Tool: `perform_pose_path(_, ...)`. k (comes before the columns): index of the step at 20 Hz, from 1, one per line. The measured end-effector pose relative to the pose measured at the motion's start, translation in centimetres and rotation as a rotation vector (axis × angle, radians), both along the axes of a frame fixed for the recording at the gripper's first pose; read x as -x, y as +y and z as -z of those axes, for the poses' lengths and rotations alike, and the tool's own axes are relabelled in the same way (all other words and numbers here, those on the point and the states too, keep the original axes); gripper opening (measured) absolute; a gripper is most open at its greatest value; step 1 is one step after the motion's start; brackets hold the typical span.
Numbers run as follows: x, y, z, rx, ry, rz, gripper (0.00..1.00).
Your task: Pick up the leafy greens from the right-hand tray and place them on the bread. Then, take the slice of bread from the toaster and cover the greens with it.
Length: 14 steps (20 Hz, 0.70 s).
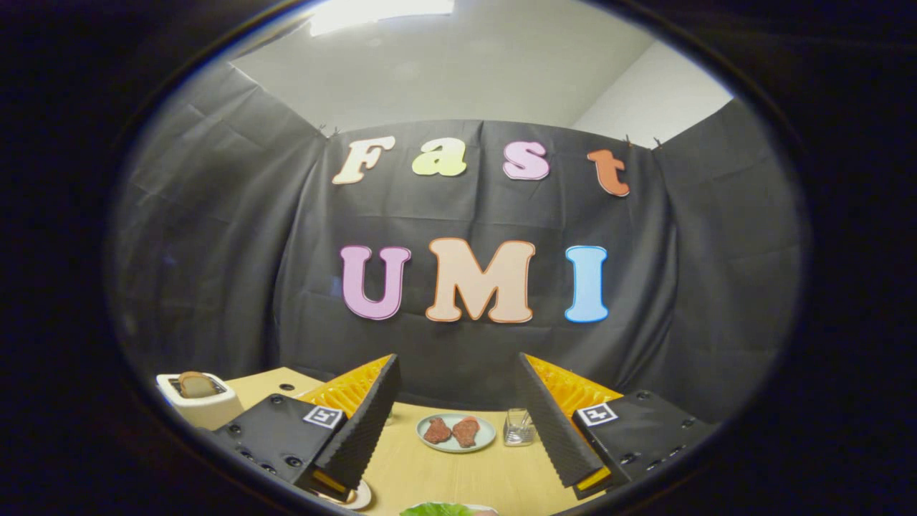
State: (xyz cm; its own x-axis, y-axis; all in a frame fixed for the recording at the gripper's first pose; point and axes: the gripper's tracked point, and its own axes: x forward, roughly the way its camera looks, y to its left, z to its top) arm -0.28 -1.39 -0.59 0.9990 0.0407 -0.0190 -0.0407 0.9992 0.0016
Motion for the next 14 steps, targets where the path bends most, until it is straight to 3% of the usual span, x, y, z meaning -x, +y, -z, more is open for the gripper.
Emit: perform_pose_path(14,1.4,-2.4,7.1,0.085,0.190,-0.177,1.00)
